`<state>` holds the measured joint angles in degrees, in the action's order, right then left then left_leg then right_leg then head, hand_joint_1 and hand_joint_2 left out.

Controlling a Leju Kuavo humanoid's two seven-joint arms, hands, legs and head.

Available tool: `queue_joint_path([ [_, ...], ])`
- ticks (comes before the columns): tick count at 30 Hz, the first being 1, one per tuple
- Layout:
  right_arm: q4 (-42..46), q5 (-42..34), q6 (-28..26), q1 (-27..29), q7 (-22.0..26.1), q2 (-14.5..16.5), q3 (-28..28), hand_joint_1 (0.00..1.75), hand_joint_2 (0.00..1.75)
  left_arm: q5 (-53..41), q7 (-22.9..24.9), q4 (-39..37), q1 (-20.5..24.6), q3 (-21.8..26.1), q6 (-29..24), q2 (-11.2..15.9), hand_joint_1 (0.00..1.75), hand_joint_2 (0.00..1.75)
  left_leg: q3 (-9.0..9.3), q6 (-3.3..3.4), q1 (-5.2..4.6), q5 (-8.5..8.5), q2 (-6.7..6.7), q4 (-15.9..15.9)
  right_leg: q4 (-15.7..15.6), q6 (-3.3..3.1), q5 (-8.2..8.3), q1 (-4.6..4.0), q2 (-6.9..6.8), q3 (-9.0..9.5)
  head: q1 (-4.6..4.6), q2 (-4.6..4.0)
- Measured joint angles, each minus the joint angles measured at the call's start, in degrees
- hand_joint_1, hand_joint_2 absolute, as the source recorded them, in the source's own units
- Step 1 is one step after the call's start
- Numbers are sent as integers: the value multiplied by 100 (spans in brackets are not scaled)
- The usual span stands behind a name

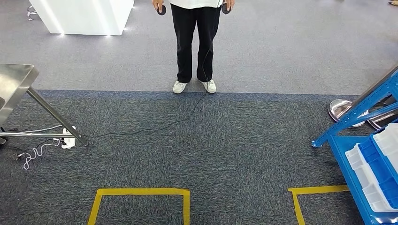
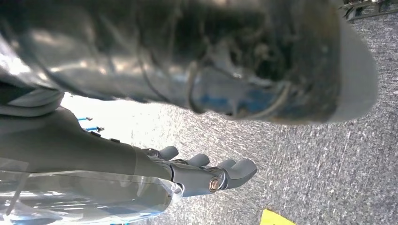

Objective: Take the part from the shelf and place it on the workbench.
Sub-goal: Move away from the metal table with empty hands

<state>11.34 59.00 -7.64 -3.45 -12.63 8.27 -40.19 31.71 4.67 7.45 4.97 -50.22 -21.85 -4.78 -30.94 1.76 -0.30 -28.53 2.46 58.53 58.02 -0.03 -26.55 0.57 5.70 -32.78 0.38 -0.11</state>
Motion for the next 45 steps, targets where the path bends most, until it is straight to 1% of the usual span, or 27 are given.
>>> queue_joint_path([
  [2,-1,1,1,4,0,4,0,0,0,-2,-2,0,9,0,-8,-1,0,0,-1,55,-8,11,-12,-3,-33,124,20,21,23,-1,-1,0],
  [4,-2,2,-1,4,0,5,0,0,0,-5,-5,1,18,0,-13,-7,0,0,33,125,32,66,-68,-96,79,178,-60,8,-91,-45,7,0],
  [6,-2,3,-1,-6,0,4,0,0,0,-7,-7,2,12,0,-14,-10,0,0,65,179,56,111,-149,-178,555,180,-348,-5,-342,-262,19,0],
  [8,-2,3,1,-15,0,5,0,0,0,-5,-7,1,-11,0,-14,-9,0,0,63,185,49,113,-225,-191,1304,194,-687,23,-487,-629,24,0],
  [9,-3,3,1,-14,0,6,0,0,0,-5,-6,0,-22,1,-14,-9,0,0,63,177,47,107,-260,-189,1548,207,-746,52,-511,-748,25,0],
  [10,-3,3,2,-10,0,6,0,0,0,-4,-6,1,-28,1,-14,-9,0,0,66,161,49,98,-286,-185,1585,224,-694,84,-525,-764,24,0],
  [11,-4,3,1,-5,0,6,0,0,0,-4,-6,1,-30,1,-14,-10,0,0,73,138,56,85,-301,-175,1369,243,-536,116,-540,-650,24,0],
  [12,-4,3,0,-3,0,6,0,0,0,-4,-6,2,-29,1,-14,-10,0,0,81,105,68,64,-310,-155,981,264,-329,149,-560,-444,25,0],
  [14,-5,3,1,-6,0,10,0,0,0,-4,-6,1,-26,2,-14,-5,0,0,79,4,75,11,-318,-94,308,279,-101,158,-573,-91,25,0],
  [16,-6,3,3,-10,0,17,1,0,0,-4,-6,1,-20,1,-14,1,0,0,78,-101,75,-19,-322,-61,134,231,-111,115,-553,-9,22,0],
  [18,-6,4,4,-13,0,19,2,0,0,-5,-6,2,-11,0,-14,0,0,0,89,-189,104,-33,-320,-64,118,131,-105,91,-538,-8,20,0],
  [20,-6,7,3,-15,0,19,1,0,0,-8,-7,2,-6,-1,-16,-1,0,0,7,-244,132,-183,-310,143,93,29,-100,84,-538,8,19,0],
  [21,-6,10,3,-16,0,18,1,0,0,-9,-8,2,-6,-1,-18,-1,0,0,-120,-255,140,-342,-305,422,84,-12,-101,78,-540,15,18,0],
  [23,-6,16,2,-16,0,17,1,0,0,-14,-8,2,-13,-1,-22,-1,0,0,-522,-251,138,-699,-300,1238,86,-69,-120,36,-538,18,18,0],
  [24,-6,18,3,-15,0,17,1,0,0,-16,-8,2,-20,-1,-25,-1,0,0,-690,-240,135,-780,-298,1551,88,-85,-131,10,-532,27,19,0],
  [25,-6,20,4,-13,0,17,1,0,0,-19,-8,2,-26,-1,-27,-1,0,0,-772,-217,126,-751,-296,1673,89,-99,-143,-16,-524,42,19,0],
  [26,-6,23,5,-11,0,19,1,0,0,-22,-8,2,-31,-1,-30,-1,0,0,-736,-182,112,-607,-295,1554,90,-107,-156,-36,-513,65,19,0],
  [28,-7,35,6,-8,-1,30,1,0,0,-26,-8,2,-32,-1,-36,0,0,0,-409,-75,50,-180,-288,797,90,-106,-187,-54,-492,121,19,0],
  [30,-8,48,6,-13,-1,45,1,0,0,-26,-8,1,-24,-1,-44,3,0,0,-124,10,-18,23,-282,151,87,-67,-221,-59,-476,151,19,0],
  [33,-9,56,6,-10,-2,52,1,0,0,-22,-8,1,-25,-1,-49,6,0,0,-17,80,-37,9,-280,-68,142,32,-191,-56,-480,165,18,0],
  [35,-9,60,6,-7,-2,51,1,0,0,-18,-9,0,-33,-1,-50,6,0,0,88,132,-12,23,-286,-142,330,81,-276,-49,-495,112,22,0],
  [37,-8,62,6,-13,-2,50,2,0,0,-17,-11,1,-29,-1,-51,4,0,0,155,154,-4,17,-297,-172,859,122,-564,-26,-509,-154,24,0],
  [39,-9,65,6,-12,-1,51,2,0,0,-15,-13,2,-30,-1,-51,2,0,0,190,155,-4,-25,-305,-169,1507,166,-806,1,-516,-561,22,0],
  [40,-10,66,6,-6,-1,51,2,0,0,-14,-13,2,-35,-1,-51,1,0,0,224,147,-1,-58,-306,-168,1647,189,-792,17,-522,-691,22,0],
  [41,-10,67,6,4,-1,49,2,0,0,-12,-13,2,-40,-1,-51,2,0,0,272,132,5,-97,-302,-166,1573,204,-652,36,-529,-718,23,0],
  [43,-10,67,6,22,-2,45,2,0,0,-11,-13,2,-48,-1,-51,1,0,0,392,87,23,-195,-299,-167,917,239,-148,70,-552,-514,23,0],
  [45,-16,68,7,27,-2,43,2,0,0,-13,-13,1,-35,-1,-51,2,0,0,472,20,28,-289,-307,-155,356,219,81,50,-587,-338,27,0],
])
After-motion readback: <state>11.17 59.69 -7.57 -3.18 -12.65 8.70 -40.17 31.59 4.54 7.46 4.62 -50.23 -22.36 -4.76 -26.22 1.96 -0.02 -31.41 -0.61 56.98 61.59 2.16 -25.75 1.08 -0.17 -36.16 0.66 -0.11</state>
